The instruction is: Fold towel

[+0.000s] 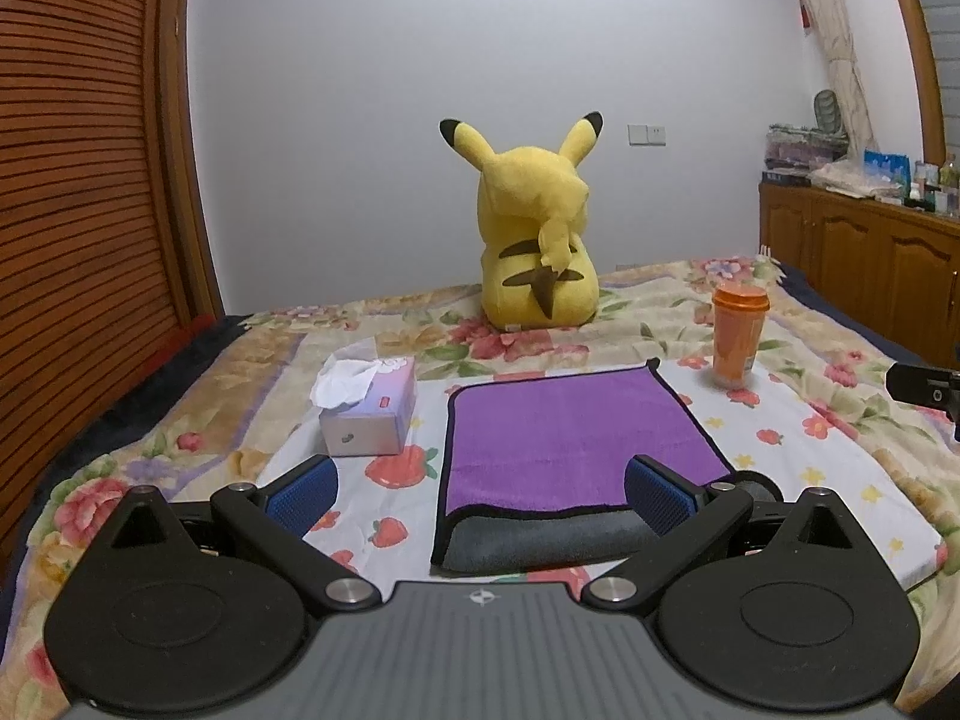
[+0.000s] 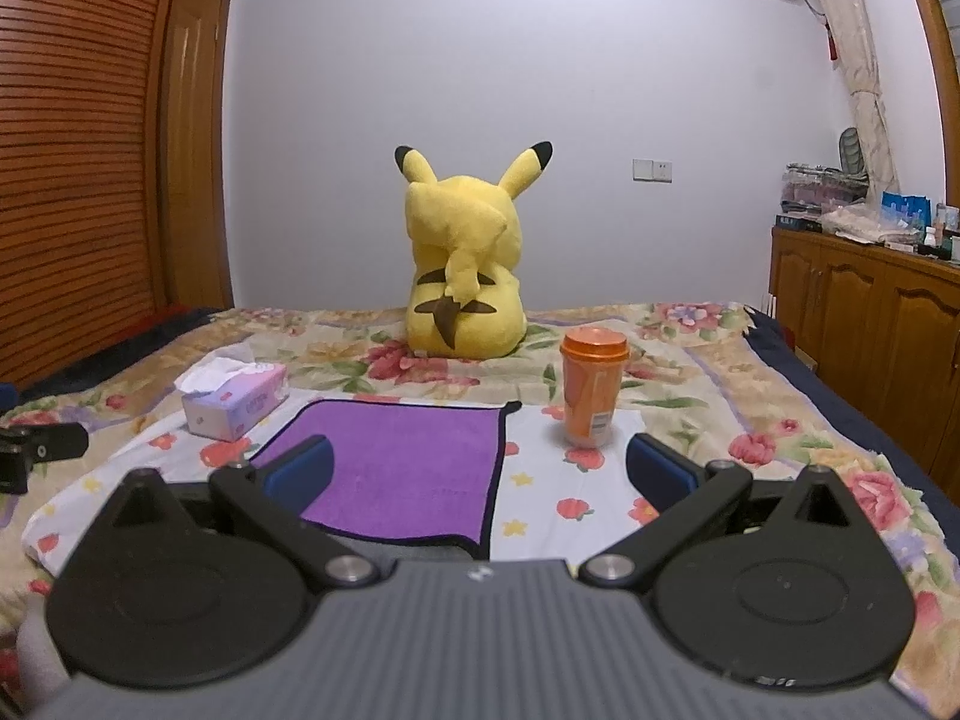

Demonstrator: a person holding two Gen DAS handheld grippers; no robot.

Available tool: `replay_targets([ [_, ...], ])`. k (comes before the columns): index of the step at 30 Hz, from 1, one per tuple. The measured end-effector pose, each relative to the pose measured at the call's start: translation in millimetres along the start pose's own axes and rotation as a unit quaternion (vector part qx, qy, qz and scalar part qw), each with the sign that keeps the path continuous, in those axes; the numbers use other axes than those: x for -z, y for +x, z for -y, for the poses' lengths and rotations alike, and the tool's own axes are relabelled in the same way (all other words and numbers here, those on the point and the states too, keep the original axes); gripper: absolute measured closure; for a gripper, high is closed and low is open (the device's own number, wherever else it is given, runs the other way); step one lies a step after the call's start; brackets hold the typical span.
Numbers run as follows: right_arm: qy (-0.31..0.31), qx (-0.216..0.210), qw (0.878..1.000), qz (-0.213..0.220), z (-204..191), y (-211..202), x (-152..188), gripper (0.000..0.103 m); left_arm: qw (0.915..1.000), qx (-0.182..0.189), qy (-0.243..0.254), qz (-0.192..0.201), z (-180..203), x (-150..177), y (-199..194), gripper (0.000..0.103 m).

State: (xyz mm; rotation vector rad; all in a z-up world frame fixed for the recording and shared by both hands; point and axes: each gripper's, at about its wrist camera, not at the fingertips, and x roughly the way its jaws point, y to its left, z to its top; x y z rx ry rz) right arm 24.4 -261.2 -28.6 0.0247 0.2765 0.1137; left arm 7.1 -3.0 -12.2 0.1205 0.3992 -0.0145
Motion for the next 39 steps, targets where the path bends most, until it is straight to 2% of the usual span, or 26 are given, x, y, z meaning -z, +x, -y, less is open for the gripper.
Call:
replay_targets([
  [19,-0.023,-0.010,0.999,-0.033,-10,27,2,0.000,0.9982,0.014,0.025,-0.054,9,2,32,0.000],
  [39,-0.026,-0.027,0.997,-0.067,-12,70,4,0.000,0.9962,0.020,0.027,-0.080,4,-8,81,0.000],
])
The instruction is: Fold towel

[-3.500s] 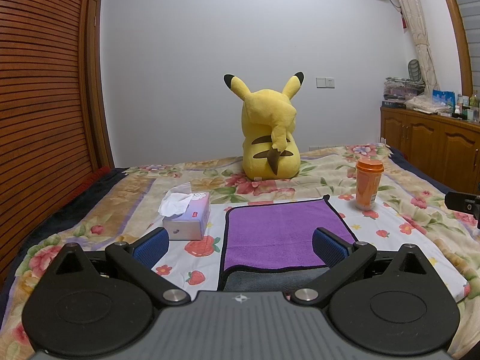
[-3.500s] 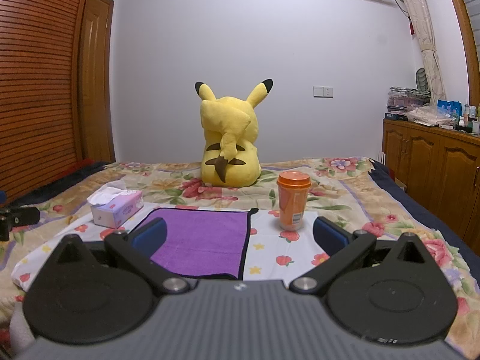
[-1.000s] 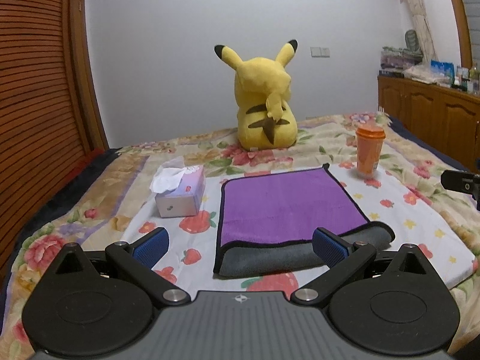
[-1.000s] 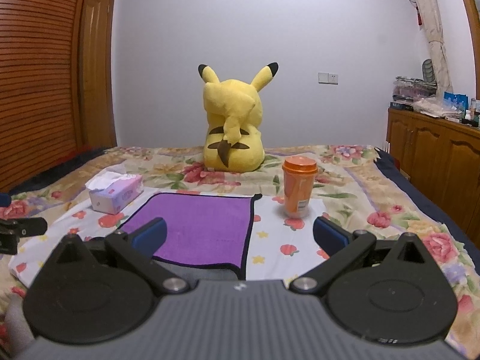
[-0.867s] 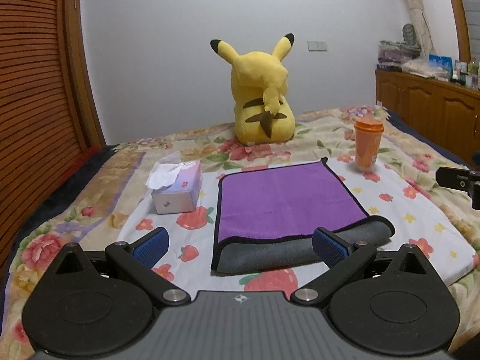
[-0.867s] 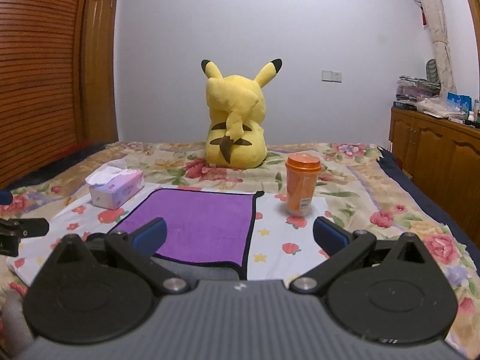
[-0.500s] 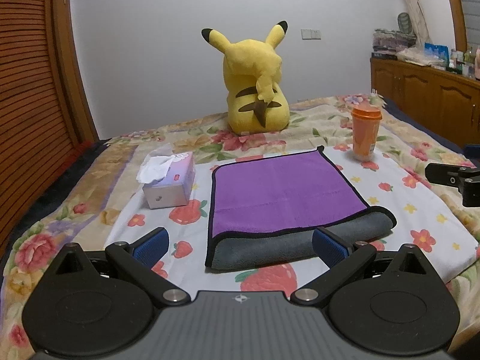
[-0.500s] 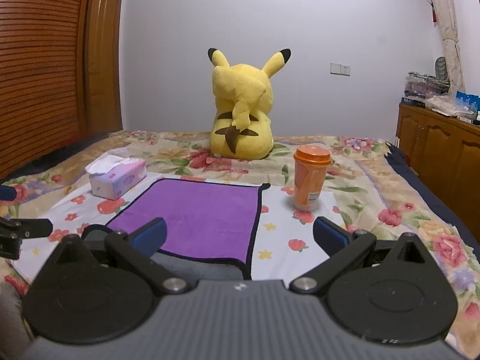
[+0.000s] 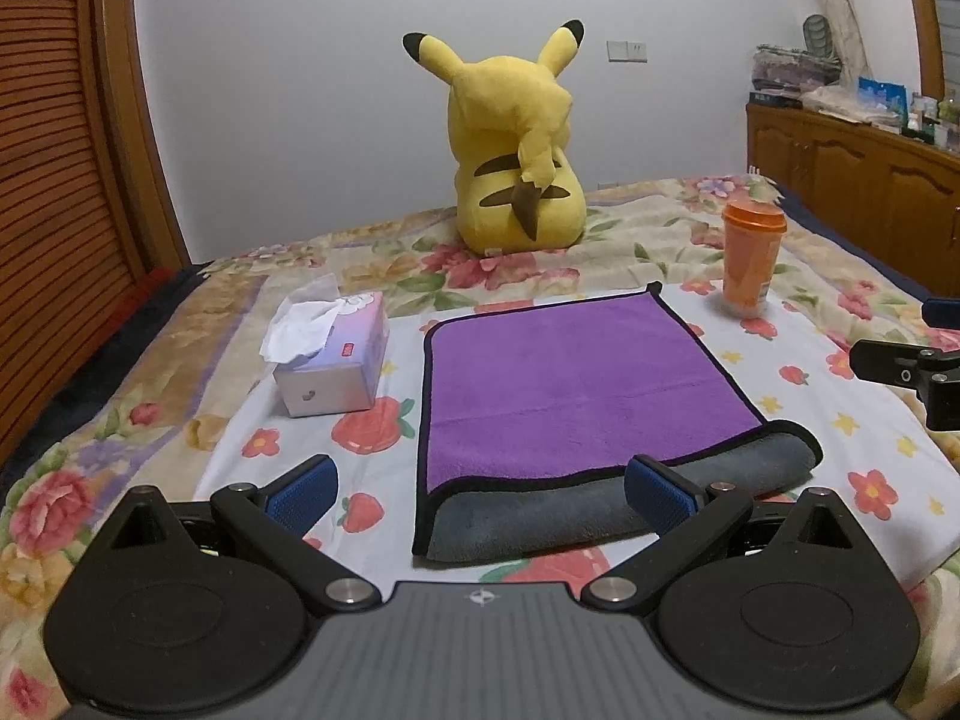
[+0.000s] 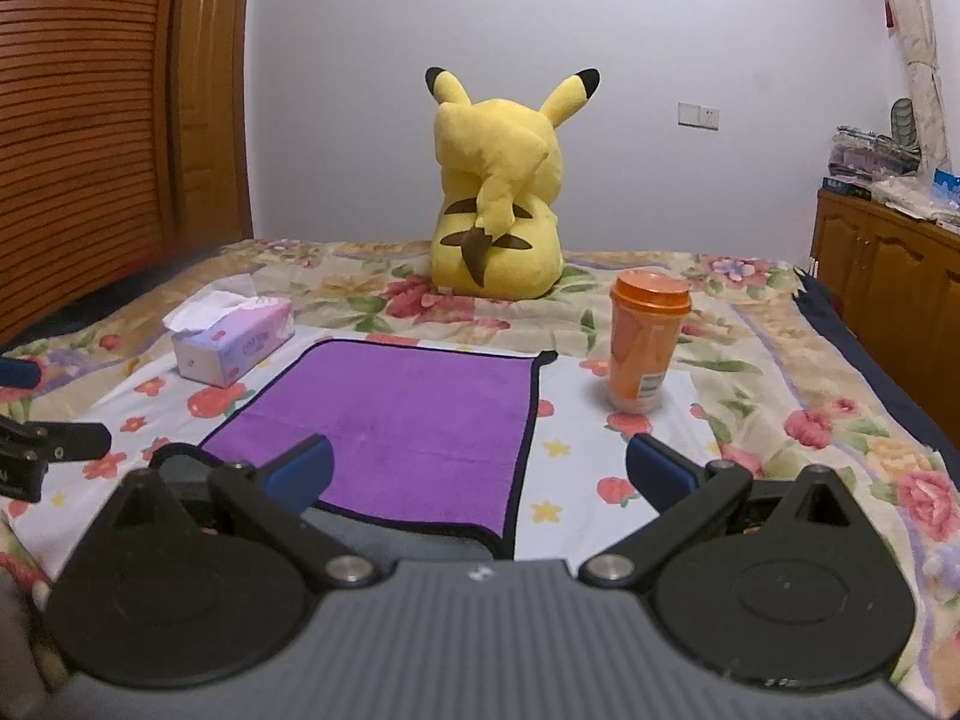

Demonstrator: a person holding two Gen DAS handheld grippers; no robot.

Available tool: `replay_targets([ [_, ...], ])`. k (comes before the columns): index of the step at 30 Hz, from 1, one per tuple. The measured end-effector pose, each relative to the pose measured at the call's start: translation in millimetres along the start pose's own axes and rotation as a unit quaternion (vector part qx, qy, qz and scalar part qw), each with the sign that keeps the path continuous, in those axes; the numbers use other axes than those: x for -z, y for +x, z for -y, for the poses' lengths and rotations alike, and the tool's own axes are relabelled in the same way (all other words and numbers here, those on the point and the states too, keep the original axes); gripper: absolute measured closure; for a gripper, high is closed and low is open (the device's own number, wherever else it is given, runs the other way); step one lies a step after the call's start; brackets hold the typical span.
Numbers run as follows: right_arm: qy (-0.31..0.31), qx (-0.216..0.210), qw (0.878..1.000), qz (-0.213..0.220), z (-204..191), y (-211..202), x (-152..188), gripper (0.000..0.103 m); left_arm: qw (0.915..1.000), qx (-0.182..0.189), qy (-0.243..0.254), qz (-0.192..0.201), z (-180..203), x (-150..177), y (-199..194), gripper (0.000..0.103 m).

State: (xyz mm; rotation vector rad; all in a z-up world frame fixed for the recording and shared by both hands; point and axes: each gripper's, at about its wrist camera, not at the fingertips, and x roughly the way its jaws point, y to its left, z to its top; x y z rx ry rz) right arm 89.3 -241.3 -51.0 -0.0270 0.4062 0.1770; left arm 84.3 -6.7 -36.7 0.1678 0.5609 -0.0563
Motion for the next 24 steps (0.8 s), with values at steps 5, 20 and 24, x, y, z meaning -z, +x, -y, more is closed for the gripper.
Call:
replay_targets([
  [5,0.002,-0.006,1.000,-0.007,0,12,-3,0.000,1.0000,0.007,0.001,-0.002,-2,-4,7,0.000],
  [20,-0.003,-0.022,0.999,-0.042,1,50,-4,0.000,0.9993,0.024,0.004,-0.027,-20,-11,52,0.000],
  [24,-0.005,-0.024,0.998,-0.058,1,59,-2,0.000,0.9985,0.035,0.007,-0.042,-25,-12,67,0.000],
])
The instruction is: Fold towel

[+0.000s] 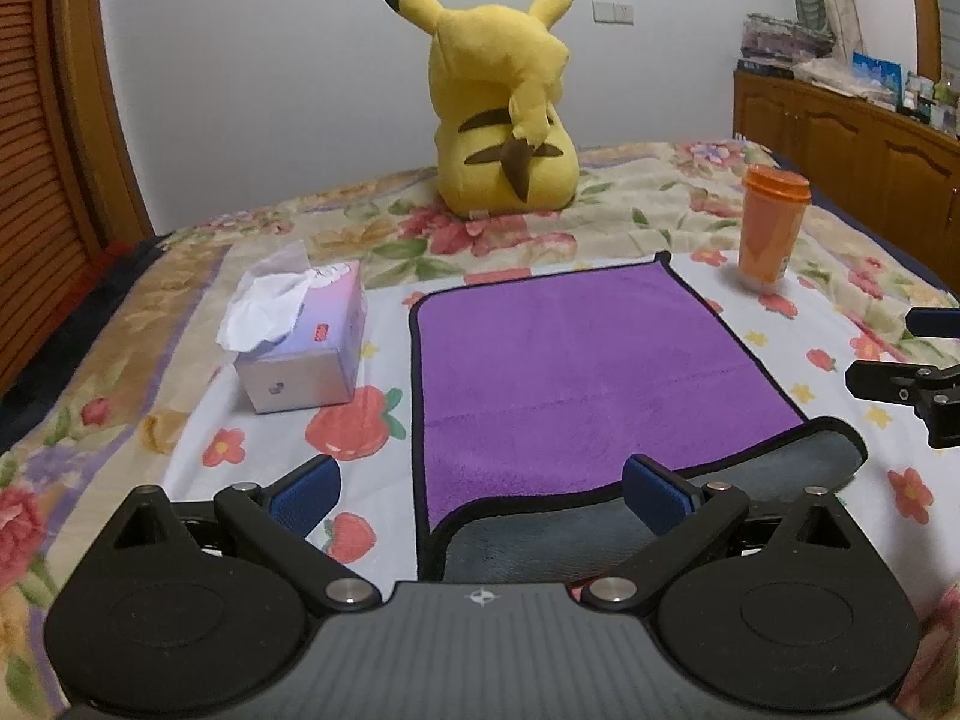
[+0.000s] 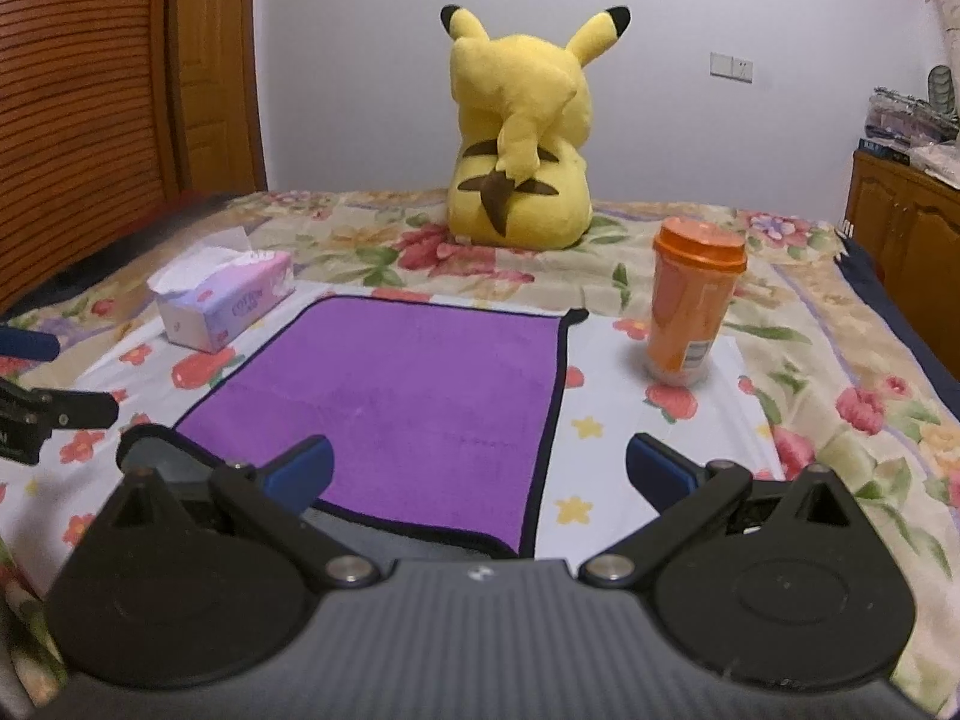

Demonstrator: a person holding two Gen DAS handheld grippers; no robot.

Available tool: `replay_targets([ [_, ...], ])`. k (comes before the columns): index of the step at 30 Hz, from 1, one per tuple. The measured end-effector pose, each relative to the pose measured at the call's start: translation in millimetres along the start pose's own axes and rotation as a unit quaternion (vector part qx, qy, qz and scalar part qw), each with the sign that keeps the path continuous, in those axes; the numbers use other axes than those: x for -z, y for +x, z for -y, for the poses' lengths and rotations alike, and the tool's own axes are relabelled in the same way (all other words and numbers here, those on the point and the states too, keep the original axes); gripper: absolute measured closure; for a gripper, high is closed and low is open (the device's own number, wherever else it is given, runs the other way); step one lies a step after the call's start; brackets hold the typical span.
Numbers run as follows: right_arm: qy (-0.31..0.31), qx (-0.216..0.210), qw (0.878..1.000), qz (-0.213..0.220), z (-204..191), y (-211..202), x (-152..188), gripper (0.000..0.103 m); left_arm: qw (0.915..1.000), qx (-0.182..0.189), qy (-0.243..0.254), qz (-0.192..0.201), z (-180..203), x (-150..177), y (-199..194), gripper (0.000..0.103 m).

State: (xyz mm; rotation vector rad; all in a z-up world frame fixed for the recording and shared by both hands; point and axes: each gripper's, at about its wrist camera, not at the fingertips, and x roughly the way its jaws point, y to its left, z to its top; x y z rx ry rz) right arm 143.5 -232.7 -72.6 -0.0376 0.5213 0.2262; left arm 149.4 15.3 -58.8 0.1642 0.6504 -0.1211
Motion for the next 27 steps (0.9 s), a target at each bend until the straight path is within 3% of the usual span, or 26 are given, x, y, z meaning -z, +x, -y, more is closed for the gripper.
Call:
replay_targets([
  [18,-0.018,-0.014,0.998,-0.066,-2,30,11,0.000,0.9957,0.058,0.007,-0.072,-21,9,50,0.016],
  [27,-0.005,-0.018,0.995,-0.101,4,44,17,0.000,0.9920,0.072,-0.005,-0.103,-25,17,62,0.033],
])
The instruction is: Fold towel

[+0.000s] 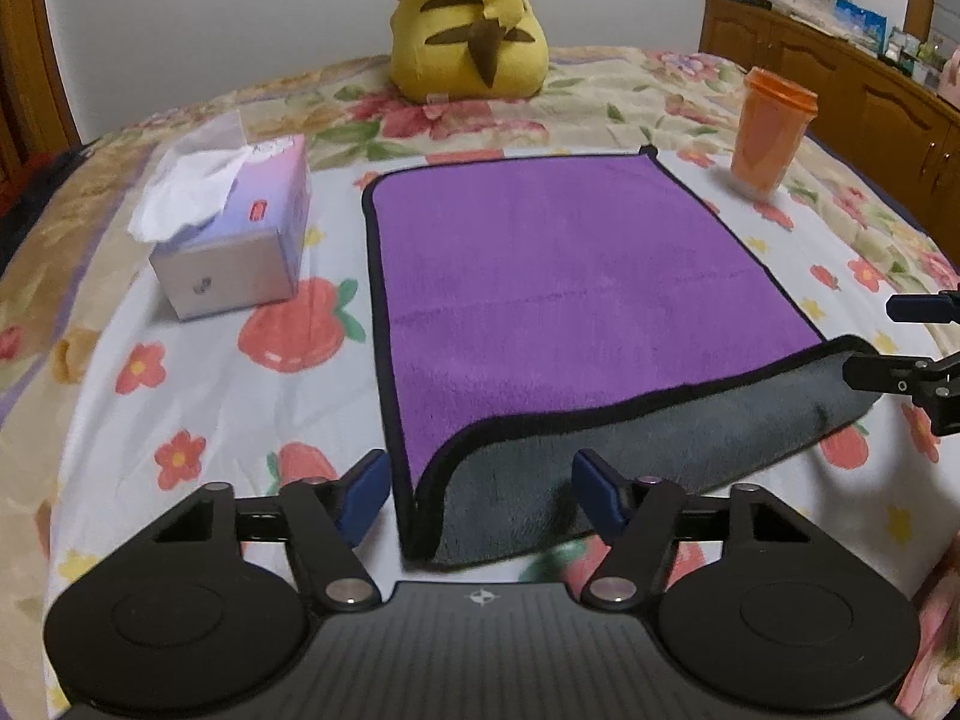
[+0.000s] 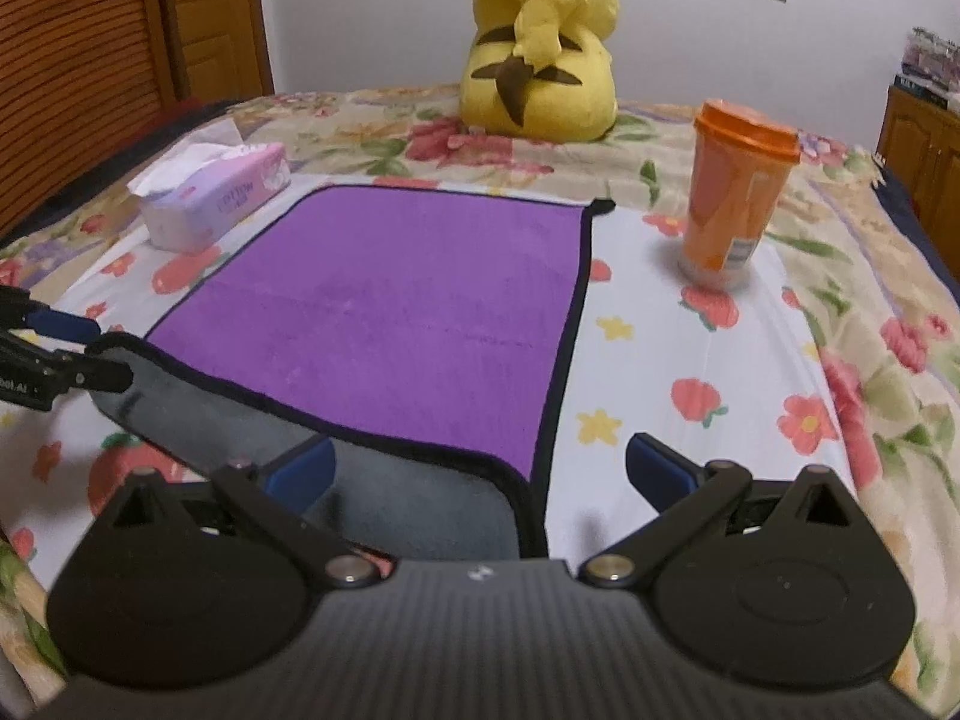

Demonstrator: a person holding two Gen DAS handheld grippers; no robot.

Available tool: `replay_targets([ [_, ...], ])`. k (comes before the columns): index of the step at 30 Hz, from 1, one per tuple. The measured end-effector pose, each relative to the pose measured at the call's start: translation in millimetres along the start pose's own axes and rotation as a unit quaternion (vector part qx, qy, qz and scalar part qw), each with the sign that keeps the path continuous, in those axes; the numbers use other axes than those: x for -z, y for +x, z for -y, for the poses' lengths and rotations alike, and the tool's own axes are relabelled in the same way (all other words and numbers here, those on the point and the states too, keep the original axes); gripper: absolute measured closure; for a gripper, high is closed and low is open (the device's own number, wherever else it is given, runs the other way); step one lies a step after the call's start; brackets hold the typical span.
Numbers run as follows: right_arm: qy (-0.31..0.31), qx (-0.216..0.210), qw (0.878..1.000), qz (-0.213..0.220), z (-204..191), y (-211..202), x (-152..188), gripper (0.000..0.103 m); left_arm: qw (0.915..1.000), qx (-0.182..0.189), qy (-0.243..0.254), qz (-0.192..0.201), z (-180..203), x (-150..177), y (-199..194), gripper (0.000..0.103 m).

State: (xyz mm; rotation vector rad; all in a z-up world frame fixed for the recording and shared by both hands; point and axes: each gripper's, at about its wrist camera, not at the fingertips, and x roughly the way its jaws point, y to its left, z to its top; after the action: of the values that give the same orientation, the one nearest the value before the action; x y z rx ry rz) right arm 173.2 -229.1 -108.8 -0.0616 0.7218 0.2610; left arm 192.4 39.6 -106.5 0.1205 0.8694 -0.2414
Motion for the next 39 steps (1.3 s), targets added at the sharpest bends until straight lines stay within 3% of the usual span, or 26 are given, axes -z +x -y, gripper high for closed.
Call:
replay_targets([
  [7,0.012,-0.012,1.000,-0.026,2,7,4,0.001,0.9996,-0.003,-0.016,-0.023,-6,5,7,0.042],
  [10,0.013,-0.019,0.999,-0.033,3,8,4,0.013,0.9994,-0.005,-0.017,-0.030,-6,6,9,0.043],
  [16,0.024,-0.035,0.998,-0.050,6,12,6,0.017,0.9991,-0.002,-0.021,-0.038,-6,8,11,0.046],
  [19,0.032,-0.046,0.997,-0.057,7,13,7,0.024,0.9990,-0.002,-0.022,-0.038,-6,8,11,0.049],
  [25,0.034,-0.062,0.996,-0.059,7,12,6,0.039,0.9992,0.005,-0.021,-0.033,-4,7,7,0.063],
  [29,0.039,-0.067,0.995,-0.059,10,11,5,0.055,0.9994,0.006,-0.020,-0.027,-2,6,5,0.072],
  [33,0.041,-0.069,0.995,-0.059,13,11,4,0.070,0.9996,0.006,-0.021,-0.019,-2,6,3,0.075],
  [39,0.033,-0.058,0.996,-0.067,14,13,5,0.084,0.9996,0.007,-0.023,-0.017,-4,6,3,0.088],
])
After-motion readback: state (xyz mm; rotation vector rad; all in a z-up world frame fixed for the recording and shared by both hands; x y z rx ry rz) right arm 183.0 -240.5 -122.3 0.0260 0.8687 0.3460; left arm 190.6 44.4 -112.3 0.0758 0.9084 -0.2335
